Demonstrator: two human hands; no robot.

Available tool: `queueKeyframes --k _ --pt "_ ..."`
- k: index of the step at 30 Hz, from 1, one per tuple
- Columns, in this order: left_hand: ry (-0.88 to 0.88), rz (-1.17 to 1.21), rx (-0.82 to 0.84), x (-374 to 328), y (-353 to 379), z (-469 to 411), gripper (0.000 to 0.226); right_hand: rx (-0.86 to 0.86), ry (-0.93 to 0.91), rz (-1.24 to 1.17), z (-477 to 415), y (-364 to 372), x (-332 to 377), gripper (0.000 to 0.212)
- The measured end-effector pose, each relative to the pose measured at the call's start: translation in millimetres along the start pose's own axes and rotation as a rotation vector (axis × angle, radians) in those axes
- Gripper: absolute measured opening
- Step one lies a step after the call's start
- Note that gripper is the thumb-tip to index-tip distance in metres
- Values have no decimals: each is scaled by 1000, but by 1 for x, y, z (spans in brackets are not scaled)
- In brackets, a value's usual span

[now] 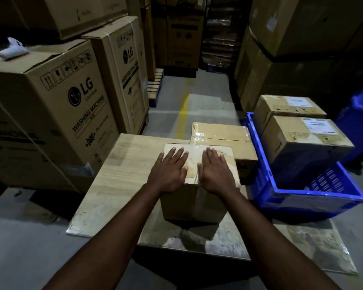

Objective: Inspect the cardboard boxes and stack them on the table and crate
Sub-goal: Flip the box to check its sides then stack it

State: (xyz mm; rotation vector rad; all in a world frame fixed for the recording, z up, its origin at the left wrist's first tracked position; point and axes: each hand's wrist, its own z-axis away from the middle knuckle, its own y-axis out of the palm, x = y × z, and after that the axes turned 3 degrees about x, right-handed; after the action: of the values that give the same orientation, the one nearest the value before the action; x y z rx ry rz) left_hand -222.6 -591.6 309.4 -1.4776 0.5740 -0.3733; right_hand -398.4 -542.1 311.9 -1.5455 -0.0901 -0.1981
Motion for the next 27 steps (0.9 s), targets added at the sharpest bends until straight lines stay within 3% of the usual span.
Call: queueKeyframes --k 7,12,19,23,27 --pt "3 20 64 1 -6 -3 59 60 1 -33 -5 -5 -5 64" --pt "-139 193 50 19 -3 4 65 5 197 -76 7 -11 -36 71" --pt "-146 331 34 17 -3 6 73 -4 187 -142 7 -12 -36 70" --pt "-267 529 -132 12 0 22 96 -161 316 -573 14 -9 -45 58" --pt "-333 802 -127 15 6 29 95 -103 468 -1252 45 -15 -56 35"
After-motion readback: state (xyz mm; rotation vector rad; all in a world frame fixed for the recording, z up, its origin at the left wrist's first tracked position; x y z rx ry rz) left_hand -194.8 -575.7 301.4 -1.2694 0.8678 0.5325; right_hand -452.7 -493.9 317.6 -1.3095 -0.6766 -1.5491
